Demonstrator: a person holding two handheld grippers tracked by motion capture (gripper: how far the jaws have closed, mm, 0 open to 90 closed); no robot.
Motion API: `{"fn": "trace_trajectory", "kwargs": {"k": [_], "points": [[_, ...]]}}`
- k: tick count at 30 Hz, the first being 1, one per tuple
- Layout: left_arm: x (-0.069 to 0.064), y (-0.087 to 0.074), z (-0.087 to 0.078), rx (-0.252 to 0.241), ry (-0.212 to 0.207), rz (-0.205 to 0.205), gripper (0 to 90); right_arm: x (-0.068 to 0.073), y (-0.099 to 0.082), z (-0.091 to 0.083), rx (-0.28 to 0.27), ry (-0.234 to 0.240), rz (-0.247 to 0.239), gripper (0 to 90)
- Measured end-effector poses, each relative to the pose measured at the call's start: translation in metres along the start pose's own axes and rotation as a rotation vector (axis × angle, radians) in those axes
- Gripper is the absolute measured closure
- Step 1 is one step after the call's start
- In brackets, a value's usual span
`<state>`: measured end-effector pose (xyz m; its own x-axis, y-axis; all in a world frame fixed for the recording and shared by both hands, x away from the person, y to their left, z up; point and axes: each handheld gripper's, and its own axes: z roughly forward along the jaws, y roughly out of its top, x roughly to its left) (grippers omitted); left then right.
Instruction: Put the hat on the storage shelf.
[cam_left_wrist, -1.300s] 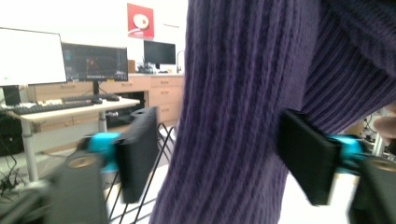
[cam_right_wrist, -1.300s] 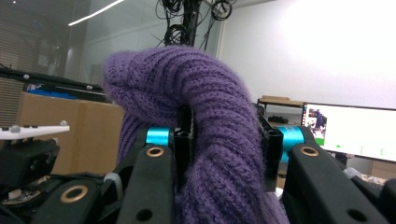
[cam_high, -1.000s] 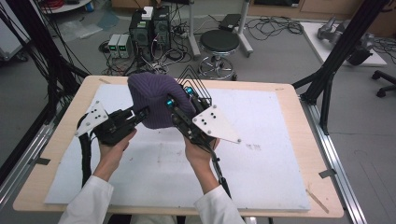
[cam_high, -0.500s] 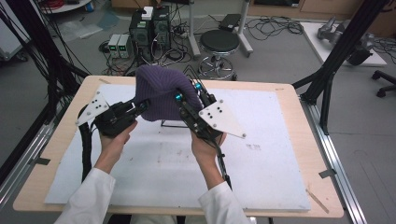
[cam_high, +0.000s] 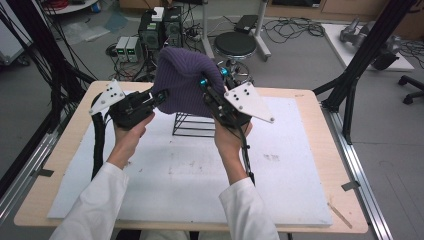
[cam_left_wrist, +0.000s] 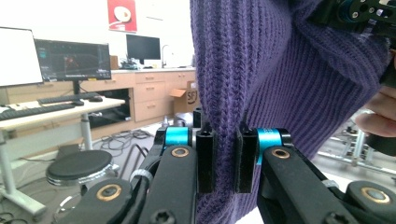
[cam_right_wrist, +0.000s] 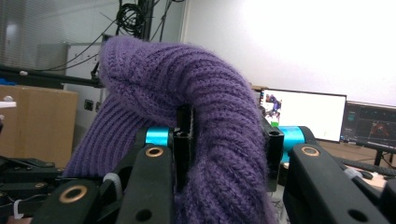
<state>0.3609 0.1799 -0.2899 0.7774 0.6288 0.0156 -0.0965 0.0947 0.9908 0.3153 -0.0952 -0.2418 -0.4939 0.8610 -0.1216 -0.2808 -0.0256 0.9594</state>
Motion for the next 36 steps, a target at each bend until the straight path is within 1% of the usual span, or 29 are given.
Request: {"fn": "trace_trajectory", "kwargs": {"k": [2, 5, 8, 9, 12, 13, 16, 18, 20, 22, 25, 27, 30, 32, 36], "points": [[0.003, 0.004, 0.004, 0.001, 0.002, -0.003, 82.8, -0.005, 0.002, 0.005, 0.008, -0.001, 0.013, 66.9], [0.006, 0.009, 0.008, -0.001, 0.005, 0.007, 82.8, -0.011, 0.004, 0.011, 0.009, -0.013, 0.021, 67.0], [0.007, 0.015, 0.012, -0.034, 0.005, 0.004, 82.7, -0.015, 0.007, 0.015, -0.006, -0.021, 0.011, 67.0], [0.008, 0.017, 0.014, -0.043, 0.007, 0.002, 82.7, -0.015, 0.008, 0.016, -0.018, -0.025, 0.01, 67.1], [0.011, 0.02, 0.02, -0.049, 0.022, 0.009, 82.7, -0.017, 0.009, 0.02, -0.042, -0.04, -0.008, 67.0], [0.012, 0.02, 0.022, -0.052, 0.025, 0.01, 82.7, -0.018, 0.008, 0.023, -0.048, -0.047, -0.023, 67.0], [0.016, 0.021, 0.025, -0.065, 0.038, 0.004, 82.6, -0.021, 0.008, 0.028, -0.055, -0.047, -0.024, 67.0], [0.019, 0.021, 0.026, -0.072, 0.044, -0.008, 82.4, -0.022, 0.009, 0.031, -0.052, -0.044, -0.023, 67.0], [0.02, 0.021, 0.026, -0.07, 0.05, -0.004, 82.4, -0.021, 0.01, 0.032, -0.052, -0.043, -0.042, 67.0], [0.022, 0.02, 0.028, -0.064, 0.056, 0.0, 82.4, -0.02, 0.01, 0.033, -0.056, -0.039, -0.052, 67.0], [0.024, 0.017, 0.03, -0.051, 0.06, -0.006, 82.3, -0.021, 0.007, 0.036, -0.04, -0.041, -0.058, 66.9], [0.023, 0.015, 0.032, -0.047, 0.064, -0.002, 82.1, -0.023, 0.005, 0.037, -0.034, -0.045, -0.059, 66.9], [0.021, 0.014, 0.036, -0.066, 0.067, 0.002, 82.1, -0.025, 0.005, 0.038, -0.043, -0.053, -0.052, 66.9], [0.021, 0.012, 0.038, -0.061, 0.071, -0.001, 82.1, -0.027, 0.004, 0.039, -0.047, -0.059, -0.052, 66.9], [0.024, 0.004, 0.042, -0.041, 0.08, -0.005, 82.1, -0.032, -0.002, 0.043, -0.022, -0.059, -0.04, 66.8]]}}
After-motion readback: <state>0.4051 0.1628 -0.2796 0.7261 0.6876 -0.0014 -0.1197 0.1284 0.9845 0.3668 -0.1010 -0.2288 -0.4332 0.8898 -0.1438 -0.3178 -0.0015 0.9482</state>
